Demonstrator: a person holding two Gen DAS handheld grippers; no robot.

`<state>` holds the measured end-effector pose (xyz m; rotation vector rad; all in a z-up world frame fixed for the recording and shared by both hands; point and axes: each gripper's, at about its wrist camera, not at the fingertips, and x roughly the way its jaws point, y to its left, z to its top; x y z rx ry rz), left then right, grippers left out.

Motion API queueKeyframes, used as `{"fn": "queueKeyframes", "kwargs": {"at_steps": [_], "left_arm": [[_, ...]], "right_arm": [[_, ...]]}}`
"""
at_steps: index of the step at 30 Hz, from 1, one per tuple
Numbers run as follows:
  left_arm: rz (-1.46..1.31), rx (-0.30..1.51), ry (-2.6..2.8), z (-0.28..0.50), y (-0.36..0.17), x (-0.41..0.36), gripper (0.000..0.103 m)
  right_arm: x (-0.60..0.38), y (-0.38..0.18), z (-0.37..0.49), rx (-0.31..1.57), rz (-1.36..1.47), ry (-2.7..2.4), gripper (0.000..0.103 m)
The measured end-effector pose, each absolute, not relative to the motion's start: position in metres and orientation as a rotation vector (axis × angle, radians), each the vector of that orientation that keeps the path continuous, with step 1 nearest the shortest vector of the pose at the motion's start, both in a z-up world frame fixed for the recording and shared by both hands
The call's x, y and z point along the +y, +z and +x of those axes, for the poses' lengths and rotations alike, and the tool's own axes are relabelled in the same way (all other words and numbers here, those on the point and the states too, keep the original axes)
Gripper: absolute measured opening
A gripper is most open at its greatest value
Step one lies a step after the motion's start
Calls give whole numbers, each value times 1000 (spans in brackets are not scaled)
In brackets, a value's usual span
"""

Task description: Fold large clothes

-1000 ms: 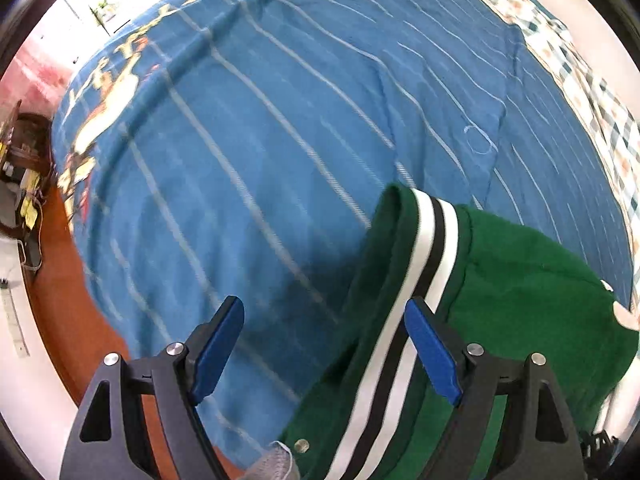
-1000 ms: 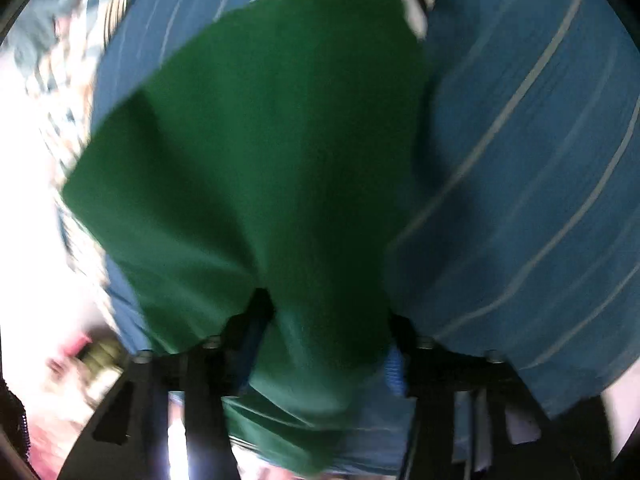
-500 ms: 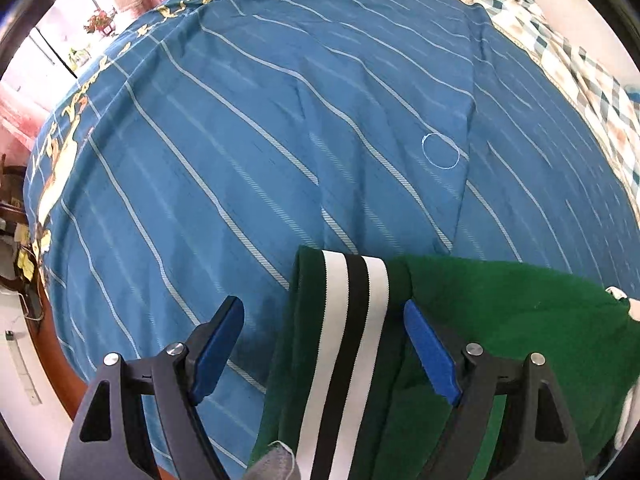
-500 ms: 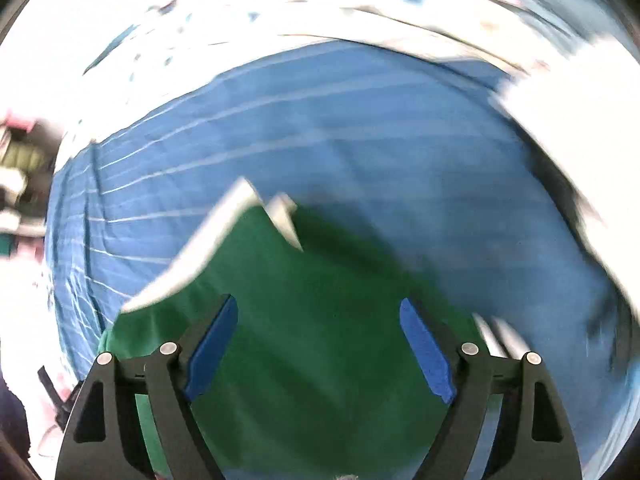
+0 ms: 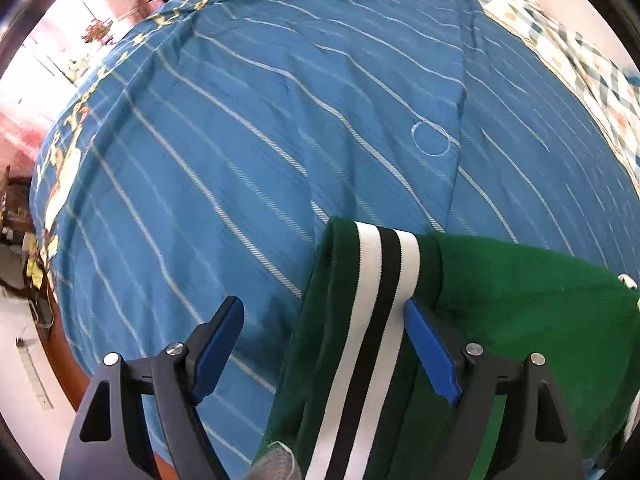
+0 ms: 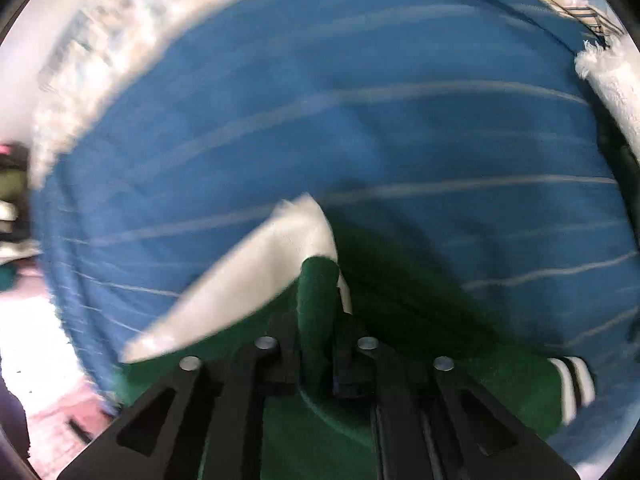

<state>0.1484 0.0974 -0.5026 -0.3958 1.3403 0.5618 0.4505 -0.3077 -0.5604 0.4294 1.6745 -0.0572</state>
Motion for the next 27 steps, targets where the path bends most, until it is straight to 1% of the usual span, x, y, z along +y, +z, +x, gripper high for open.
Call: {"fn": "queueKeyframes", "kwargs": {"at_steps": [1, 3, 6, 8, 9, 12, 14, 15, 16, 17, 18, 19, 22, 24, 26, 27], "left_arm": [[-393, 1334, 584, 145, -497, 97, 82], [-358, 1285, 627, 135, -472, 94, 82], [-298, 1246, 608, 133, -449, 75, 82], [-314, 1263, 560, 142, -455, 59, 82], [-331, 1272, 554, 148, -463, 53, 82], [-383, 1308, 570, 166, -489, 48, 82], [-344, 1351, 605, 179, -515, 51, 82], [-338, 1383, 595, 182, -529, 53, 85], [-351, 1422, 577, 184, -544, 57, 89], [-368, 1435, 567, 185, -552, 61, 93], [-364, 1434, 564, 186, -553, 63, 99], [-354, 1441, 542, 187, -552, 64, 100], [-363, 1449, 512, 181, -534, 70, 99], [-381, 1423, 515, 162, -508, 76, 99], [-424, 1394, 517, 134, -484, 82, 99], [-448, 1386, 521, 118, -474, 84, 99]], "right_arm": [[-304, -558, 452, 1670, 394, -71, 27], [-292, -525, 449, 1577, 259, -127, 32], [-273, -477, 433, 1408, 154, -139, 38], [-257, -453, 423, 1315, 158, -47, 38], [-245, -451, 420, 1316, 173, 44, 38], [-212, -478, 427, 1426, 218, 200, 37], [-198, -509, 436, 1500, 236, 218, 37], [-193, -528, 444, 1529, 211, 199, 37], [-188, -542, 449, 1540, 174, 160, 37], [-189, -568, 461, 1569, 129, 89, 37], [-184, -584, 470, 1597, 133, 89, 37], [-183, -604, 477, 1637, 140, 91, 37], [-176, -604, 492, 1679, 128, 44, 37], [-178, -575, 487, 1645, 156, 51, 38], [-192, -535, 467, 1608, 196, 71, 58], [-204, -516, 451, 1593, 219, 60, 78]]}}
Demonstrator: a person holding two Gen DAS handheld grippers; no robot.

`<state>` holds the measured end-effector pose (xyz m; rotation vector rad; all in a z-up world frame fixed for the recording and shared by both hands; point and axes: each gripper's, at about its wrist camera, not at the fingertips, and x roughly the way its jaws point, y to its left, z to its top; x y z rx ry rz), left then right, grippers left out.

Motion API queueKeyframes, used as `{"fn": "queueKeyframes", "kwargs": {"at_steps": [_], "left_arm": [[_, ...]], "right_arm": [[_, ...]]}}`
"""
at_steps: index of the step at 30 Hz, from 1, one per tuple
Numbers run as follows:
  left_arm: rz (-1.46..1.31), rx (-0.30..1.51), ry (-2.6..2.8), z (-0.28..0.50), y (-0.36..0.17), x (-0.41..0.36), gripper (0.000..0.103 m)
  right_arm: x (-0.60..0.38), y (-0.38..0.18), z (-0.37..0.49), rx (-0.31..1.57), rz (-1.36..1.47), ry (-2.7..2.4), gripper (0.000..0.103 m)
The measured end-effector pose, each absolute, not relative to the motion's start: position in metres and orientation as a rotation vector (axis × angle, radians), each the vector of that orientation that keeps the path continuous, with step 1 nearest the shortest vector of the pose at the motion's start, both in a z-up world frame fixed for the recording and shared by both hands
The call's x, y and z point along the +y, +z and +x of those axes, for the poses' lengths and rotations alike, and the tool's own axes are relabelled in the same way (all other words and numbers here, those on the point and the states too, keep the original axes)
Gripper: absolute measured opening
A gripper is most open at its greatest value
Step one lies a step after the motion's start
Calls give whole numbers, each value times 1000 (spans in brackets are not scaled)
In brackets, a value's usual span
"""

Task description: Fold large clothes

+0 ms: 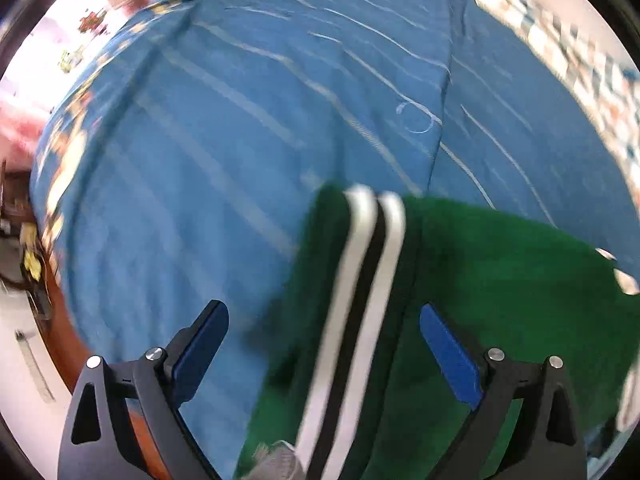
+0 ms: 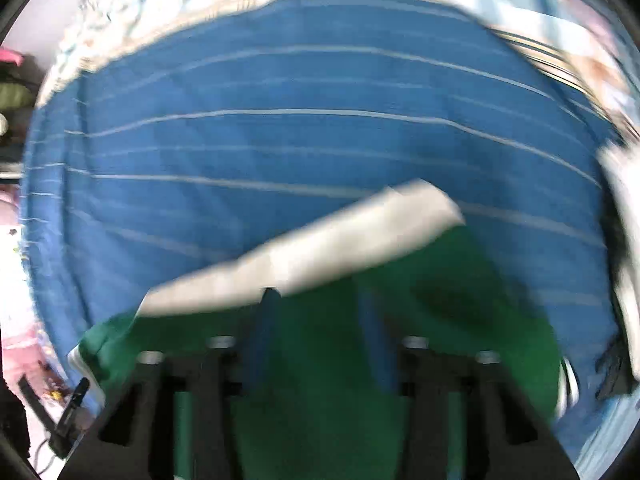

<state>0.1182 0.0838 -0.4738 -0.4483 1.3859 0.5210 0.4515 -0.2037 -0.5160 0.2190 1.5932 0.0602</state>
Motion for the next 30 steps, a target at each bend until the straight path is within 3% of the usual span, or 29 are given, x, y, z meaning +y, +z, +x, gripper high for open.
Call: {"fn": "queueKeyframes", "kwargs": {"at_steps": [1, 4, 9, 12, 18, 20, 21, 26, 30], "left_arm": [[-480, 1388, 535, 98, -465, 86, 98], [-652, 1439, 557, 42, -464, 83, 98], [-1145, 1450, 501, -29, -501, 45, 96], [-1350, 1326, 484, -39, -525, 20, 96], [-1287, 1149, 643, -28, -544, 2, 96], [-1272, 1121, 690, -25, -544, 7, 96], [-1257, 1107, 713, -23, -542, 9, 96], [-1219, 1107, 742, -18, -545, 14, 96], [-1190, 1109, 728, -9, -547, 3, 96]], "right_arm": [[-217, -500, 435, 1573, 242, 44, 83], [-261, -482, 384, 1571, 311, -42, 83], [-334, -508, 293, 1567, 606, -181, 83], [-363, -544, 251, 1499, 856, -189, 83], [-382, -625, 215, 1388, 1293, -108, 82], [-383, -642, 216, 1335, 1361, -91, 47], [-383, -645, 219, 1344, 1313, -125, 18], [-410, -639, 225, 1273, 1233, -214, 10], [-414, -648, 237, 1382, 1158, -160, 11]]}}
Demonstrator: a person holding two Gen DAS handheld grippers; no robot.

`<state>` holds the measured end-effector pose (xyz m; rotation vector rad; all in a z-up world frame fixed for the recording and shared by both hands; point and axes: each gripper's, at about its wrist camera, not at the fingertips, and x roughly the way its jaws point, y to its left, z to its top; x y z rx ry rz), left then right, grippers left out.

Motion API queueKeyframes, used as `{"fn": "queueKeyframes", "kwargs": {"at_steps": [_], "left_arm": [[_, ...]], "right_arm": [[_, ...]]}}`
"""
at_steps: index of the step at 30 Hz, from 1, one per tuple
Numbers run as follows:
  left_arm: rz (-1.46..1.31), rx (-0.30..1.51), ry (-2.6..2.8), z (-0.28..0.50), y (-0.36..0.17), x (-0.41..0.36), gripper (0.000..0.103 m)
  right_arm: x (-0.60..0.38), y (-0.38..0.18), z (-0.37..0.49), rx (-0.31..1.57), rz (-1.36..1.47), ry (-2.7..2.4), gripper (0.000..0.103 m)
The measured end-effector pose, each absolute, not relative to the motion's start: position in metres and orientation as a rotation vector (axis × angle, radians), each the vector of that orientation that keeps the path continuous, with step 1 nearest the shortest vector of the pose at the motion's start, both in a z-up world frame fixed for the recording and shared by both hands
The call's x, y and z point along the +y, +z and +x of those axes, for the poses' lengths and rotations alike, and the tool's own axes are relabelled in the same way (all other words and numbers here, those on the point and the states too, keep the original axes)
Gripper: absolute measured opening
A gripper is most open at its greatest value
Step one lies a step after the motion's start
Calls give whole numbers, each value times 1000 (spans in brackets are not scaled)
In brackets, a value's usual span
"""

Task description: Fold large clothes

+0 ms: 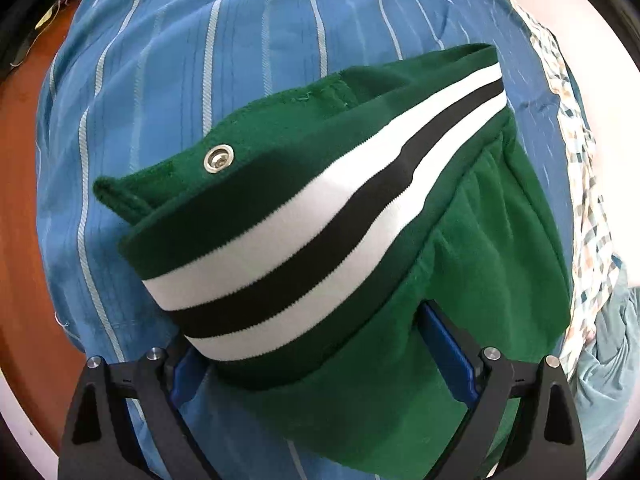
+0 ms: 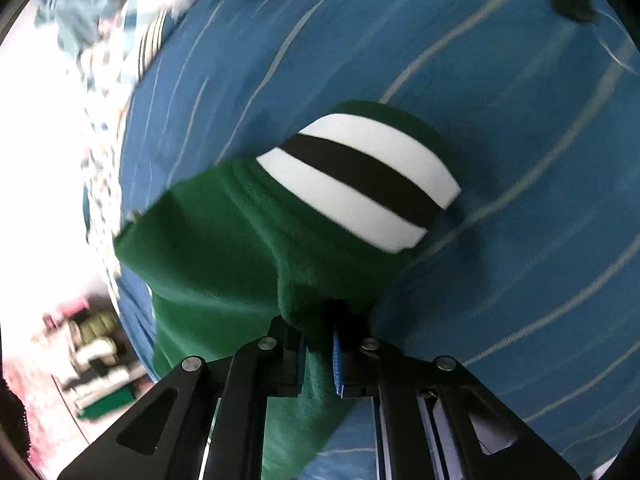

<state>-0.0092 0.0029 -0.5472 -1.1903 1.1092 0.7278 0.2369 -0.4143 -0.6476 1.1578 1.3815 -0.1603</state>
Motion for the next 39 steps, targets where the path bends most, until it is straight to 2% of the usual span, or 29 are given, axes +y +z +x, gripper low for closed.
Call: {"fn": "queueKeyframes", "kwargs": {"at_steps": [2, 5, 7, 8, 11, 14, 15, 16, 24, 32, 36, 39], "left_arm": [[-1210, 1101, 712, -16, -545, -1, 96], [-1221, 1065, 692, -40, -542, -13, 96], [-1208, 1039, 703, -48, -544, -17, 96], [-1208, 1019, 719, -47, -546, -16, 96], [-1158, 957, 823, -40, -542, -12, 94], [-1140, 906, 917, -40, -534, -3, 61], [-1148, 883, 907, -37, -530, 1, 37], [-1147, 871, 894, -35, -526, 4, 33], [-953, 784, 843, -4, -462, 59, 28], [-589, 744, 855, 22, -386, 102, 27], [-417, 730, 789, 36, -357, 77, 27], [-306, 709, 729, 54, -341, 48, 26]], "right_arm": [[-410, -641, 244, 1430, 1100, -137, 16], [-397, -630, 250, 1485, 1020, -71, 37], [-389, -623, 247, 1497, 1006, -22, 56], [-381, -622, 242, 1507, 988, 11, 58], [-366, -624, 232, 1543, 959, 33, 59], [-359, -630, 226, 1566, 963, 19, 59], [-354, -631, 226, 1567, 969, 26, 59], [-349, -630, 226, 1566, 970, 36, 59], [-288, -600, 242, 1589, 821, 216, 59], [-228, -564, 237, 1493, 907, 405, 59], [-191, -601, 255, 1537, 819, 380, 59], [-175, -654, 269, 1705, 747, 247, 57]]}}
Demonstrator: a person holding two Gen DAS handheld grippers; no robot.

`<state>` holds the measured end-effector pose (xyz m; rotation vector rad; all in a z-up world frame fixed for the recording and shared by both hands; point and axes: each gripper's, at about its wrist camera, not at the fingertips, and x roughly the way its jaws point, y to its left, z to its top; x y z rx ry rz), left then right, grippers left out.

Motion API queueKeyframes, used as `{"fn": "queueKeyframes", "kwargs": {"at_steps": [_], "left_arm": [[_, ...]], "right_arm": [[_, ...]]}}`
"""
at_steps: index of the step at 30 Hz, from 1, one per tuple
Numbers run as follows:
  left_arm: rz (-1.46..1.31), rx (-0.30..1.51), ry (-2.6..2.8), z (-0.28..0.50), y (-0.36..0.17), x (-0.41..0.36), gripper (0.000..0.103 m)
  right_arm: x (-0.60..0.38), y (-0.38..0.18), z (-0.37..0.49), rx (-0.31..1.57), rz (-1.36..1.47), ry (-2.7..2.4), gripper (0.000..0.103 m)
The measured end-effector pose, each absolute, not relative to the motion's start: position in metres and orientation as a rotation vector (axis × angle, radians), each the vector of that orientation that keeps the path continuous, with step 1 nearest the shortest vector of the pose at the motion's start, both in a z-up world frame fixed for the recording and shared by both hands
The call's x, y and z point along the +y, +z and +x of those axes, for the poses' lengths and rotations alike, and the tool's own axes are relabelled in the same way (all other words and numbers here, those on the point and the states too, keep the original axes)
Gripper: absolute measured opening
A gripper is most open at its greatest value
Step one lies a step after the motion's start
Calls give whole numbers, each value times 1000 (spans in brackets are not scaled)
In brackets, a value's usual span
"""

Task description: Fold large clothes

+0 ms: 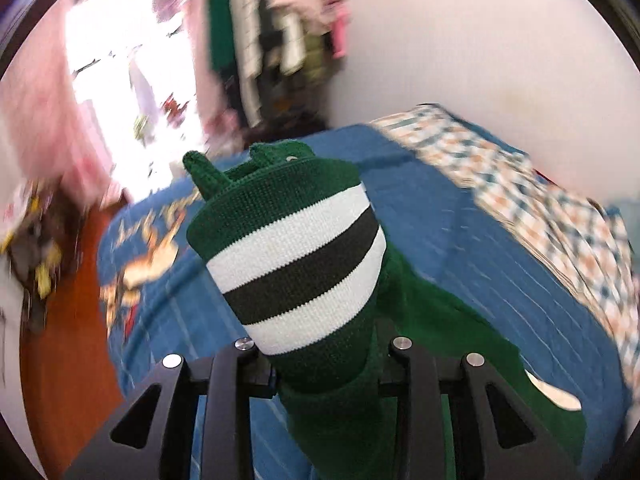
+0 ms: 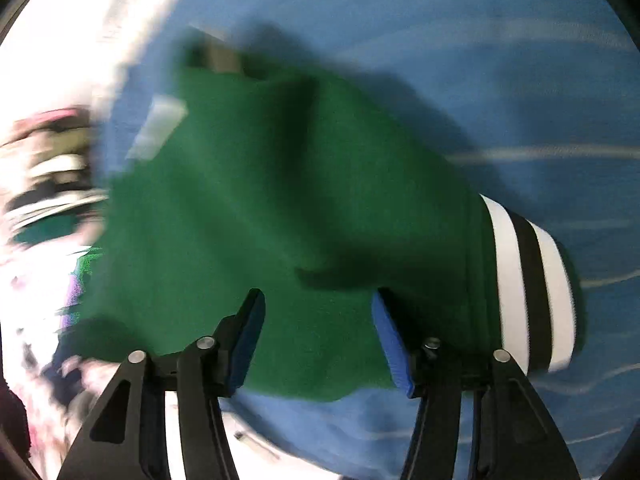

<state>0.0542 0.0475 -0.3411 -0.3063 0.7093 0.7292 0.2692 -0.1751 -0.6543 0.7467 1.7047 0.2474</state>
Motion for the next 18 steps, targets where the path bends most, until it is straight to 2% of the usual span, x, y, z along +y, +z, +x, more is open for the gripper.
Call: {"fn": "queueKeyframes", "kwargs": {"at_steps": [4, 9, 13, 18], "left_arm": [[-143, 658, 562, 76, -316, -19, 26], [-138, 674, 250, 94, -309, -111, 25], [-149, 763, 41, 99, -337, -184, 25], [-126, 934, -110, 103, -407, -261, 24]], "right_arm": [[-182, -643, 273, 1677, 805, 249, 58], [-227, -615, 251, 1638, 830, 236, 58], [-274, -602, 227, 1626, 874, 159, 58], [-324, -606, 195, 1628, 935, 31, 58]]}}
